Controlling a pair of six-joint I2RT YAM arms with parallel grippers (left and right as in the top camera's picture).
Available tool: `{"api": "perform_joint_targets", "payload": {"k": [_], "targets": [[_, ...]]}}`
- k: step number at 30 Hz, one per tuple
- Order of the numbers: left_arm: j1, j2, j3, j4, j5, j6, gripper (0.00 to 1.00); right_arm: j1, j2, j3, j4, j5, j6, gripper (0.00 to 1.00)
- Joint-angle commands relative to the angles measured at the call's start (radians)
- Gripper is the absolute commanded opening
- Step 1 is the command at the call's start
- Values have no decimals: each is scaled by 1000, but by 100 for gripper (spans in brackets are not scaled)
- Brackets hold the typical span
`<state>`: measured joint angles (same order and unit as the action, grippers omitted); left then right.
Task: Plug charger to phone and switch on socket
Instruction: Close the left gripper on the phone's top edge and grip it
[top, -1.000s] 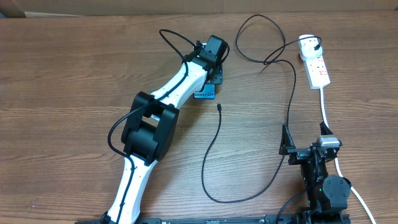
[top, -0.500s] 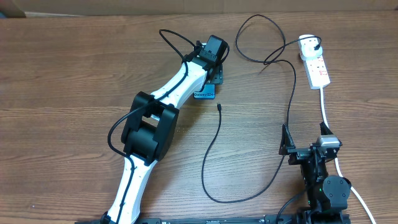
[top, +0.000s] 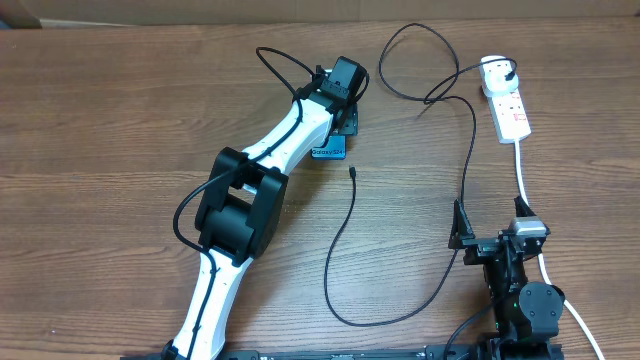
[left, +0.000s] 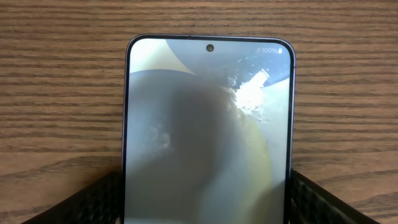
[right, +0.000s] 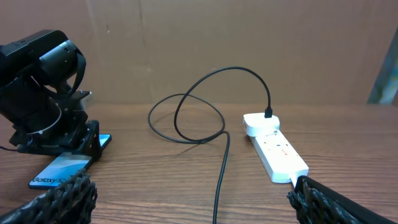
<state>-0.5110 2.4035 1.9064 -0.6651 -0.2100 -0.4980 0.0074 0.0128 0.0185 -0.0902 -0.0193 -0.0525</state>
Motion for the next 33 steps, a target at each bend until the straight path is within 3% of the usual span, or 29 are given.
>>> {"api": "perform_joint_targets", "payload": {"k": [1,33], "targets": [[-6,39,-25,-23,21,-3,77,-1,-8,-11,6,3,-2,100],[-6,20,-24,-39,29,-3,72,-1,-8,-11,6,2,-2,100]]}}
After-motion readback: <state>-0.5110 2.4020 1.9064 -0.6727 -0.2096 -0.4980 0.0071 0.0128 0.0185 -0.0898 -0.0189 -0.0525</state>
